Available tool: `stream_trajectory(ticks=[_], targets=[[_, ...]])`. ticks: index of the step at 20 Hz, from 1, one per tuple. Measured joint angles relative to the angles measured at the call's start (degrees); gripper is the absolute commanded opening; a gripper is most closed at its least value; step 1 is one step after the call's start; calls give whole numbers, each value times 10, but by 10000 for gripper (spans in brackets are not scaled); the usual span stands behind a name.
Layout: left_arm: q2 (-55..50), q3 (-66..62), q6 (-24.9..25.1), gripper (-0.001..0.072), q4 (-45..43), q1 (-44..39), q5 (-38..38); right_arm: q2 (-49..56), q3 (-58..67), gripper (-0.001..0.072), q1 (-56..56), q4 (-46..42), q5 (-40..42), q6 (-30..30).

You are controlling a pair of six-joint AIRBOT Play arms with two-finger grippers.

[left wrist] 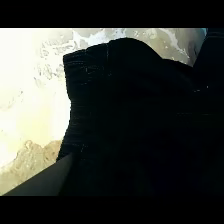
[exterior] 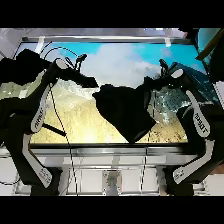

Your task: Fold the clothes and pants, and hang the long-sleeved shirts on hangers.

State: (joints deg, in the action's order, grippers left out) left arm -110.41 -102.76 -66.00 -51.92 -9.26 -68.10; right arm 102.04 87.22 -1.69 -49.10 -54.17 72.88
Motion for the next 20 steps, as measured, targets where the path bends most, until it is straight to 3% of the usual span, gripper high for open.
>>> stream_trajectory(ticks=[1,2,9,18,20], targets=[[-5,0,-1,443,-4,-3,5,4,18,13,1,-6,-5,0],[-12,0,-3,548,-9,-6,11,6,32,12,1,-10,-11,2],[-54,0,-42,564,-15,-41,108,13,72,12,12,-30,-54,9],[-64,0,-67,551,0,-28,160,20,76,13,17,-56,-63,10],[-65,0,-55,395,25,-35,169,23,76,12,17,-58,-65,11]])
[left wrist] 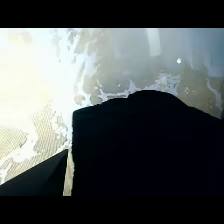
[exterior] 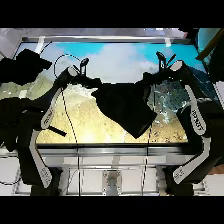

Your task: Fold the clothes and pants, and hang the long-sleeved shirts on hangers.

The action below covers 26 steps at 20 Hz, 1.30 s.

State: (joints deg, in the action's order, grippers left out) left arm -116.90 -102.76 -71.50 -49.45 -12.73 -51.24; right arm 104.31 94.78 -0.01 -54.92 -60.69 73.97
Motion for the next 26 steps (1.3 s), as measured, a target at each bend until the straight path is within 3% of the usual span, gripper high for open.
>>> stream_trajectory(ticks=[3,12,17,26], targets=[[0,0,11,48,27,-10,7,2,0,13,0,-1,-2,0],[70,0,20,35,48,21,10,-42,14,11,0,-6,-9,1],[236,0,31,35,50,62,-7,-159,81,12,0,-4,-75,-1],[570,0,56,35,-4,78,-123,-415,167,10,0,45,-184,17]])
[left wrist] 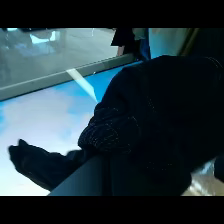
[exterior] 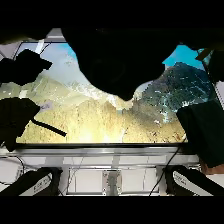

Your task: Fold the clothes and pants, and hang the long-sleeved shirts on hangers.

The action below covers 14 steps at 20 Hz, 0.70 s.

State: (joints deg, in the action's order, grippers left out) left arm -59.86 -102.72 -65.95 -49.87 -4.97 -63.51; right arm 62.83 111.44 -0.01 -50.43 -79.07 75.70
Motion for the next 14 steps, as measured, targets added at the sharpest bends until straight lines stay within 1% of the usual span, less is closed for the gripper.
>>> stream_trajectory(ticks=[2,4,6,7,9,12,14], targets=[[33,4,-12,35,-27,0,-55,-17,2,10,0,2,-8,7],[47,32,-31,35,-66,1,-98,-11,4,10,0,3,-11,11],[52,94,-45,35,-100,1,-110,17,4,10,0,5,-10,14],[51,139,-49,35,-111,1,-105,40,5,10,0,5,-8,14],[42,236,-56,35,-127,1,-68,94,5,10,0,6,5,15],[14,360,-65,35,-119,-2,30,196,5,11,1,7,39,16],[-22,410,-68,35,-104,-12,98,271,5,11,3,7,79,17]])
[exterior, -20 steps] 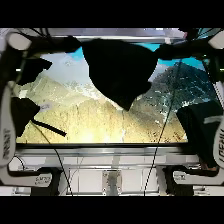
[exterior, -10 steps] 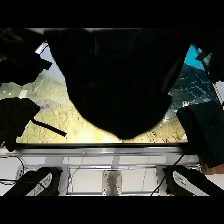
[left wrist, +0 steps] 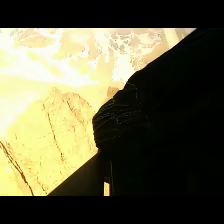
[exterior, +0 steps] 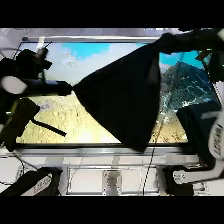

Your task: Fold the clothes and pants, and hang the long-sleeved shirts on hangers.

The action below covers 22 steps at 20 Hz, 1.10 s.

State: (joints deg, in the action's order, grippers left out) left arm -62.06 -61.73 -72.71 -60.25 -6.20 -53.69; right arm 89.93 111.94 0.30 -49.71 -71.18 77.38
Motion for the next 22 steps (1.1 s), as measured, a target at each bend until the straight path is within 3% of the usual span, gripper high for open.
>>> stream_trajectory(ticks=[8,9,10,11,12,13,17,22], targets=[[-163,50,-8,35,30,-113,293,204,1,12,40,4,256,2],[-172,50,-19,35,31,-120,334,212,1,69,45,5,294,5],[-177,50,-26,66,32,-124,368,217,2,347,49,6,322,12],[-182,47,-35,315,33,-126,392,222,3,510,51,5,342,20],[-184,43,-39,657,33,-127,402,224,7,509,52,5,349,29],[-183,37,-43,702,33,-127,404,226,13,509,50,5,342,37],[-131,19,-51,697,29,-90,335,208,44,508,15,-3,203,51],[-38,20,-53,696,-5,5,145,94,26,509,-52,-88,-4,32]])
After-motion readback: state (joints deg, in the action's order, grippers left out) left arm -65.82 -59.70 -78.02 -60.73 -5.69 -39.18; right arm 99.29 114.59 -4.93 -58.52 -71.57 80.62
